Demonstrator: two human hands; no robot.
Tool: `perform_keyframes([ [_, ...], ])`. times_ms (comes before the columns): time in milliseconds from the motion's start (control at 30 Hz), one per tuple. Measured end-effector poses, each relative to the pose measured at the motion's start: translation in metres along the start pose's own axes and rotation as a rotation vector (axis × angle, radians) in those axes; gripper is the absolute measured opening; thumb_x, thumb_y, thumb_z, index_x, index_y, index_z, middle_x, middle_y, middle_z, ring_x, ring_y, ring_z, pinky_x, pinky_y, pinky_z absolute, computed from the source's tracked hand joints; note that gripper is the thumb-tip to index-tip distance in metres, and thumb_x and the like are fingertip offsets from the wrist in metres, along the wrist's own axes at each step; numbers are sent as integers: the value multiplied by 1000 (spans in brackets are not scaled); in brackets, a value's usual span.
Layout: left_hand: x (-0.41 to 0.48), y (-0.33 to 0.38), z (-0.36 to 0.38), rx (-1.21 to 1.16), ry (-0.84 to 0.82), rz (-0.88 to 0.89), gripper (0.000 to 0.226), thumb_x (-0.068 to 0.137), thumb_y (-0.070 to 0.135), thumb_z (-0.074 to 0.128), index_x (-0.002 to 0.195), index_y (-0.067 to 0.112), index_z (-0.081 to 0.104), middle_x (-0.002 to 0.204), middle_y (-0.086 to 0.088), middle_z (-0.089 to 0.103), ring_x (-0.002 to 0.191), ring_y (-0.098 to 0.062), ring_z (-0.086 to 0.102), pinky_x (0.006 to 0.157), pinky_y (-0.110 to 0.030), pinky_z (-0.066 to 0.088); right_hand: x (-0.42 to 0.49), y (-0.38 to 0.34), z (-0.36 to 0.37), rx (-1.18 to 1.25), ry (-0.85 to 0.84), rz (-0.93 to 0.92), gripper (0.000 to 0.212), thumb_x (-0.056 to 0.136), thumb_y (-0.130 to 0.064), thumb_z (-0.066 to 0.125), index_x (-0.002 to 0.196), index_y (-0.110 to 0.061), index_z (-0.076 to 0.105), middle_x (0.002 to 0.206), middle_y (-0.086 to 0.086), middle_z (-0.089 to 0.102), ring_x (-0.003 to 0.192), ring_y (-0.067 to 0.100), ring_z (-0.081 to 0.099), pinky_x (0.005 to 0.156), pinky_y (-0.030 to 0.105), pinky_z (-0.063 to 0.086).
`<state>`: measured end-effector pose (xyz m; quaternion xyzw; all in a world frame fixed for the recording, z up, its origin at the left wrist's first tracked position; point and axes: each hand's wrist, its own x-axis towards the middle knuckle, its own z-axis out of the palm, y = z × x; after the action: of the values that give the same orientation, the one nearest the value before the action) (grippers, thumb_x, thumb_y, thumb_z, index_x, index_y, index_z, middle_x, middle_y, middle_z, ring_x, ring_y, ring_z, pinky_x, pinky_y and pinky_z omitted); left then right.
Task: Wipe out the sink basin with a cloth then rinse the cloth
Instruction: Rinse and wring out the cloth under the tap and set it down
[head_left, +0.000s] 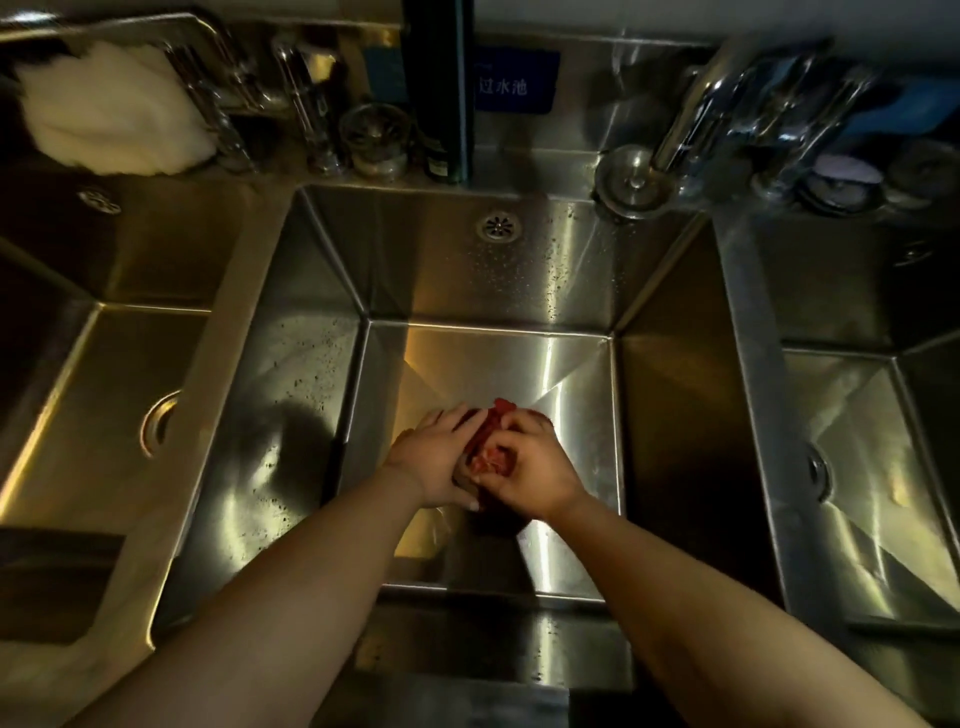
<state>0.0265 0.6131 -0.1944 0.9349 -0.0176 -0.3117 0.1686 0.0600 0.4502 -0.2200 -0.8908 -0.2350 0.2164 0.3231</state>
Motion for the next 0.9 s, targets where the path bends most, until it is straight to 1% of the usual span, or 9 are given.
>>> perform_keyframes([
  [67, -9, 5, -10, -23, 33, 16, 123, 63, 47, 81, 151, 26, -2, 158, 2, 11, 143, -25, 13, 114, -43, 26, -4, -10, -9, 22, 25, -34, 41, 68, -36, 78, 105, -22, 69, 124, 2, 53, 121, 28, 39, 100, 24, 31],
  [167, -22, 9, -22, -48, 83, 19, 117, 63, 45, 81, 151, 24, 7, 153, -2, 26, 139, -24, 25, 111, -41, 31, -6, -24, -20, 37, 33, -69, 46, 65, -38, 80, 107, -23, 69, 122, 1, 55, 120, 26, 42, 103, 28, 33],
  [267, -36, 15, -31, -57, 150, 11, 88, 69, 36, 75, 143, 21, 31, 140, -4, 42, 129, -24, 40, 105, -39, 38, -13, -39, -30, 68, 60, -94, 43, 64, -39, 81, 103, -24, 69, 118, 0, 59, 115, 22, 47, 101, 26, 35],
  [367, -50, 19, -42, 33, 185, -5, 70, 73, 32, 72, 134, 20, 41, 132, -4, 48, 124, -23, 44, 103, -36, 38, -19, -54, -38, 51, 63, -118, 42, 67, -41, 79, 104, -25, 68, 117, -1, 61, 114, 22, 50, 101, 28, 36],
  [500, -67, 18, -57, 106, 224, 4, 57, 77, 30, 69, 128, 17, 45, 128, -4, 51, 120, -23, 45, 100, -32, 38, -26, -77, -49, 6, 51, -118, 47, 71, -46, 73, 111, -27, 56, 119, -3, 56, 115, 23, 46, 100, 34, 38],
  [600, -80, 16, -69, 72, 258, -3, 56, 79, 30, 67, 129, 18, 44, 128, -4, 51, 117, -23, 49, 94, -33, 41, -28, -96, -59, -84, 24, -158, 72, 66, -51, 75, 126, -24, 44, 127, -1, 50, 120, 22, 37, 99, 31, 35],
  [667, -90, 11, -78, 73, 274, -8, 59, 80, 28, 68, 131, 17, 41, 130, -4, 50, 119, -23, 49, 95, -34, 42, -26, -109, -62, -172, -30, -202, 88, 61, -45, 81, 134, -22, 37, 135, 2, 44, 126, 23, 31, 104, 33, 31],
  [800, -107, -3, -97, 113, 316, 8, 65, 79, 28, 68, 135, 18, 36, 132, -4, 47, 121, -23, 47, 100, -37, 42, -23, -138, -62, -150, 31, -237, 87, 65, -36, 80, 137, -17, 35, 137, 7, 42, 128, 25, 32, 108, 37, 31],
  [900, -117, -11, -117, 172, 336, 0, 71, 80, 31, 65, 141, 21, 30, 137, -4, 42, 127, -25, 43, 108, -46, 33, -19, -157, -62, -82, 138, -226, 82, 65, -36, 78, 133, -13, 39, 132, 9, 44, 124, 26, 36, 106, 36, 33],
])
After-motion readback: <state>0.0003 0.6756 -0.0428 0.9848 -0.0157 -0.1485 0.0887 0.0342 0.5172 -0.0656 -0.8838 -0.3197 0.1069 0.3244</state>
